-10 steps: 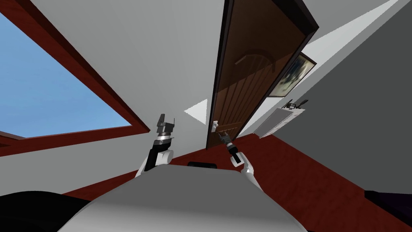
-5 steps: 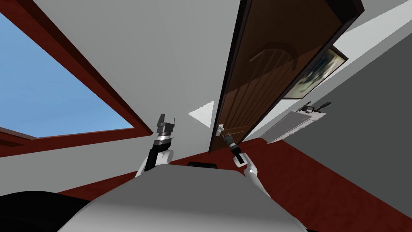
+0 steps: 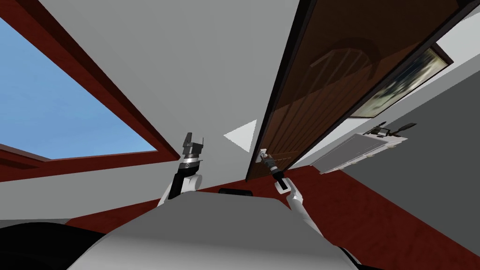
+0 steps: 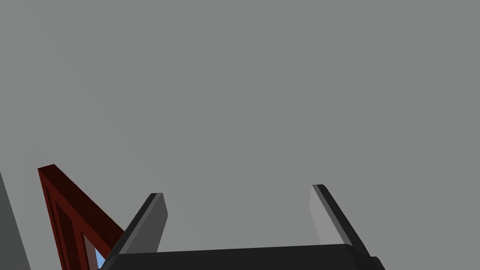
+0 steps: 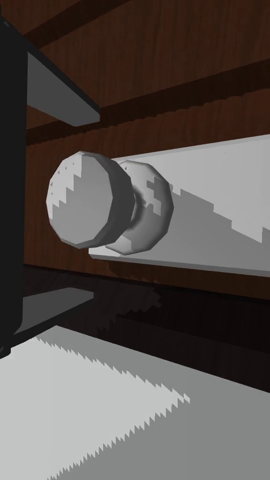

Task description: Pull the door open

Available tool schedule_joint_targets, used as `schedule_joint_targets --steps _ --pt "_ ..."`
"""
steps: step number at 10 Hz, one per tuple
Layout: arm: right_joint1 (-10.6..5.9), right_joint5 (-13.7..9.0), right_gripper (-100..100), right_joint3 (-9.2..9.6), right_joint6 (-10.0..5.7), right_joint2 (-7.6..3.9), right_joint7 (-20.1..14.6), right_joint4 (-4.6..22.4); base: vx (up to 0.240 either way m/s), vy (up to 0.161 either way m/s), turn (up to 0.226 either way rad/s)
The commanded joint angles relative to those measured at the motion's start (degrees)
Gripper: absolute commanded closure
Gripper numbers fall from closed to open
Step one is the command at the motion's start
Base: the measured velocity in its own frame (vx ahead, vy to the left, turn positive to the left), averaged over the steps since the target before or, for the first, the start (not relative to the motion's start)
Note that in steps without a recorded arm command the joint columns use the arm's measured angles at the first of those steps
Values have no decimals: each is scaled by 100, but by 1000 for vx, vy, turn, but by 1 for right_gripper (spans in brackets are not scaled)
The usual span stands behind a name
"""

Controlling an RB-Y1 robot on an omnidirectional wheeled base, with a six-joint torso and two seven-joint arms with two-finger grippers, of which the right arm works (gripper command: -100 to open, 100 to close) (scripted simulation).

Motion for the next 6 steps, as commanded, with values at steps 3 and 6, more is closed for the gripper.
schedule_joint_targets --steps 3,6 --pt "0 0 100 0 0 0 0 0 10 1 0" --pt "0 0 100 0 0 0 0 0 -7 -3 4"
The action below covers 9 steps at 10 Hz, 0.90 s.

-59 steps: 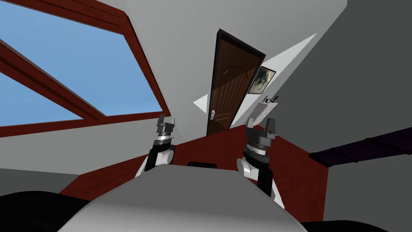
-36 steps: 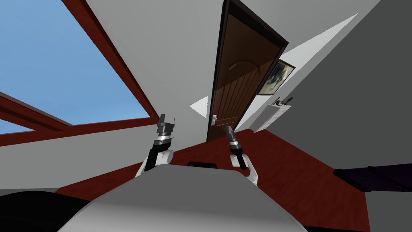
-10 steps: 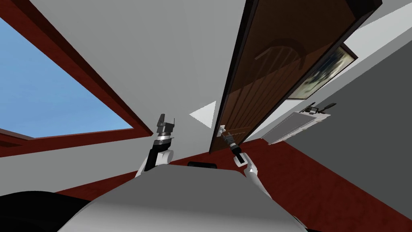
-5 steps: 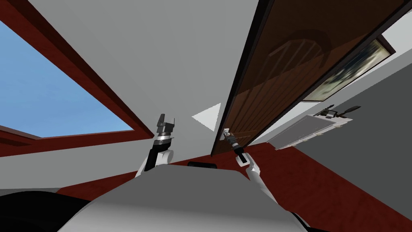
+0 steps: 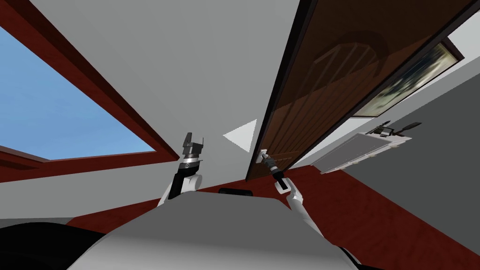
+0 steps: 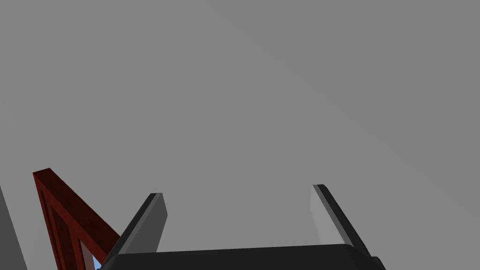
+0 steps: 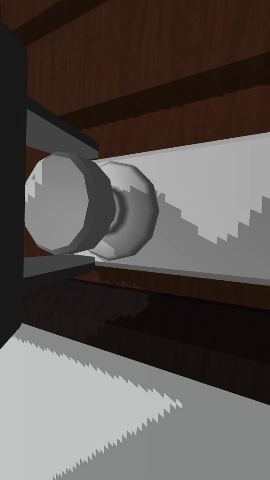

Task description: Pull the door open

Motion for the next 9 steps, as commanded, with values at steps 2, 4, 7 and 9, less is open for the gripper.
schedule_joint_targets --steps 2,4,7,9 --pt "-28 -109 100 13 11 3 -189 29 -15 -10 31" --pt "-58 -225 100 27 22 7 -384 58 -59 -44 80" --pt "-116 -449 100 54 44 13 -756 116 -57 -44 74" --pt "-169 -649 100 78 64 18 -1081 168 -65 -48 87"
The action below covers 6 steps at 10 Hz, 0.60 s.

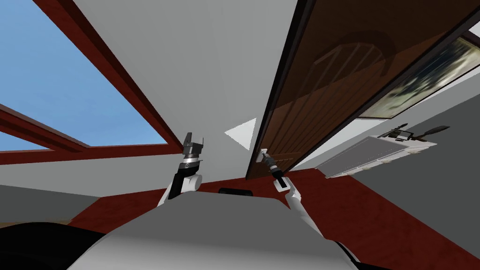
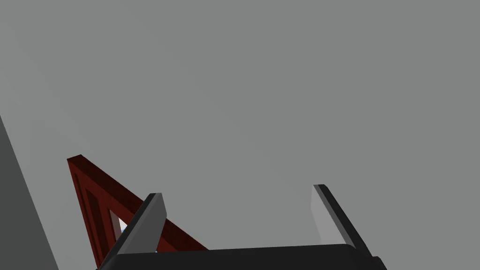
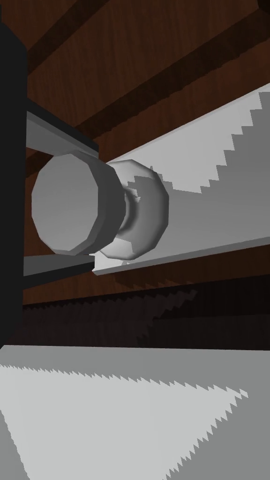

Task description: Pull the door open

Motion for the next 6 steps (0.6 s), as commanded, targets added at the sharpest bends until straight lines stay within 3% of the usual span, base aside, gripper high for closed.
schedule_joint_targets --steps 1,6 --pt "-42 -167 100 23 4 8 -286 44 -77 -57 107" --pt "-171 -662 100 82 52 21 -1018 172 -72 -48 90"
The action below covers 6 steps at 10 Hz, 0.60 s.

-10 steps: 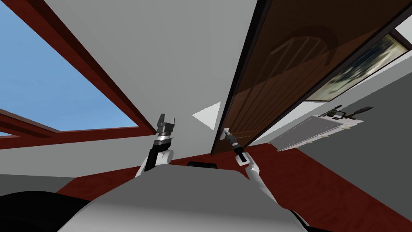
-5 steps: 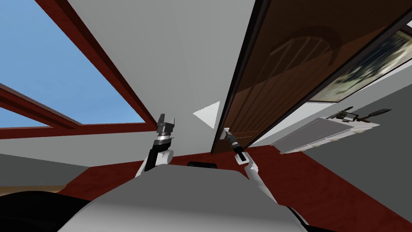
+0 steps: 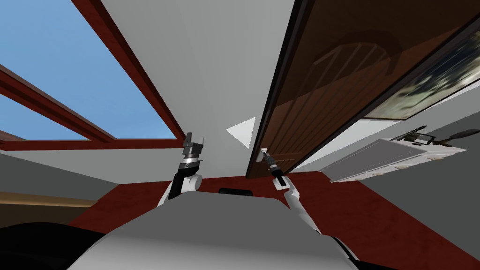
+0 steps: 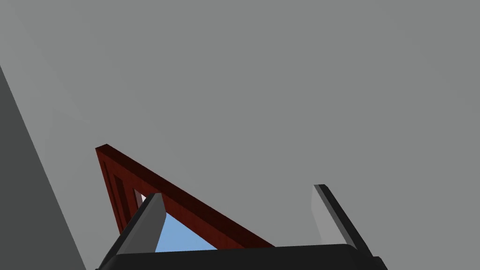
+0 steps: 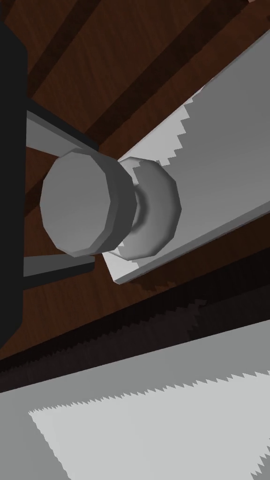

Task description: Pull the door open

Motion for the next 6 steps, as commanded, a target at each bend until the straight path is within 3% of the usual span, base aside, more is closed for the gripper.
schedule_joint_targets --steps 1,6 --pt "-23 -77 100 23 -1 15 -165 19 -57 -40 61" --pt "-175 -659 100 93 56 31 -945 168 -67 -52 93"
